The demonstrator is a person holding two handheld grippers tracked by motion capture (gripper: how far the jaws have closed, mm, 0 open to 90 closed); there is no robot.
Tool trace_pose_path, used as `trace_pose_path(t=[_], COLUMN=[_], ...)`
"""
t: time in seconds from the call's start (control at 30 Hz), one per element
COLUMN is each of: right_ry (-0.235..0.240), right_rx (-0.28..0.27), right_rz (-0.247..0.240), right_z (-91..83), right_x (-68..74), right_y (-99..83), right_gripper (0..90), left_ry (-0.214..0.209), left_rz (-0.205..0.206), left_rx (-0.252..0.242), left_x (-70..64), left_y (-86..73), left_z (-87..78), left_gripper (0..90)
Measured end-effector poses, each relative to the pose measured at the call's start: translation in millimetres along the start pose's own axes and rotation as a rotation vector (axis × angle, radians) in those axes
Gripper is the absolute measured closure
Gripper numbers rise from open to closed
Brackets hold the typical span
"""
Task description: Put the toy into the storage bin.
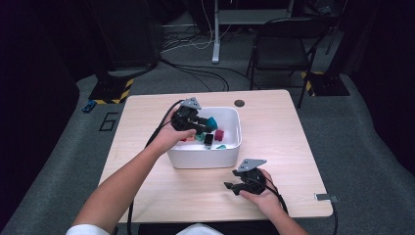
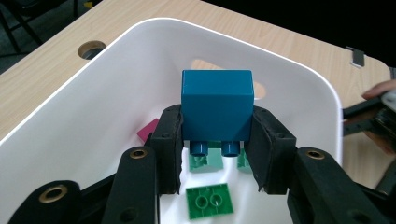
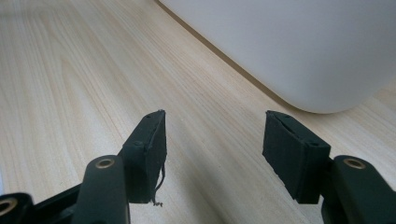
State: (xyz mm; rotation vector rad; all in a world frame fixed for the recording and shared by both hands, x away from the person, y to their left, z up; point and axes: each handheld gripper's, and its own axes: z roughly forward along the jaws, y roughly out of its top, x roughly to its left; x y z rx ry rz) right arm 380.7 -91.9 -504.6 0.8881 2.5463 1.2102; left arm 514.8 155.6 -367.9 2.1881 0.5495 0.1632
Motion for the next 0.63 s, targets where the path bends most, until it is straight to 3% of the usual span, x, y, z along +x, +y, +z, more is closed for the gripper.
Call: trace_pose_path(t=[0.17, 0.27, 0.53, 0.63], right_ry=[0.005, 0.003, -0.002, -0.003], right_rx=[0.0, -0.004, -0.004, -0.007], right_rz=[0.002, -0.003, 0.0, 0.007], right_z=[0.1, 0.1, 0.1, -0.8], right_x=[0.2, -0.6, -0.7, -0.7], right_y=[-0.1, -0.3, -0.1, 0.2], right_gripper=[39.3, 39.3, 39.2, 39.3], left_ry=[0.029, 0.037, 0.079, 0.081], left_rz=[-0.02, -0.026, -0.011, -0.024], left_rx=[0.062, 0.062, 0.034, -0.003], left_x=[8.4, 8.0, -1.1, -7.5], left_y=[-3.7, -4.8, -6.4, -12.7], left_z=[13.1, 11.6, -18.6, -35.3], left_gripper=[57.3, 49.5, 44.7, 44.1])
